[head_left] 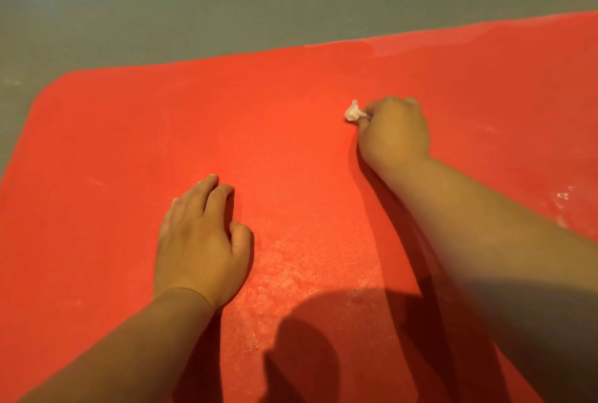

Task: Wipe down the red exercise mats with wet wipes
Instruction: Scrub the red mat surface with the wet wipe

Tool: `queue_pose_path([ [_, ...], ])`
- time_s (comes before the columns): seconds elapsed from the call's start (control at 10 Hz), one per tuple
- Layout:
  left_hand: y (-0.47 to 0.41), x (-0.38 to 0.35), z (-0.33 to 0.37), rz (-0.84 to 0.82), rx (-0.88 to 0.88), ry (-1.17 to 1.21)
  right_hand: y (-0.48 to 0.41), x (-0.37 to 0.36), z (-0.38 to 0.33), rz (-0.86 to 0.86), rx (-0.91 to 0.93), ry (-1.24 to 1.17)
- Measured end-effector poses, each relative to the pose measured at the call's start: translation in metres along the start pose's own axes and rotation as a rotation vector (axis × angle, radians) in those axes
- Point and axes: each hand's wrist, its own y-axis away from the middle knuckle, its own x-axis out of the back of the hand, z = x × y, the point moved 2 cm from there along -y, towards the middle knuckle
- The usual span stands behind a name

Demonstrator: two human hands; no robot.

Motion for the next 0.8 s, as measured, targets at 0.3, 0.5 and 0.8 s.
queue_pose_path([
  [0.3,0.000,-0.002,0.000,-0.002,0.001,-0.004,0.087,0.015,-0.001,-0.034,0.394,-0.112],
  [0.5,-0.002,-0.003,0.000,-0.002,-0.009,-0.003,-0.008,0.020,0.087,0.122,-0.105,-0.013],
  [0.8,-0.003,-0.004,-0.002,0.007,-0.015,-0.008,0.054,0.000,-0.034,-0.055,0.417,-0.184],
])
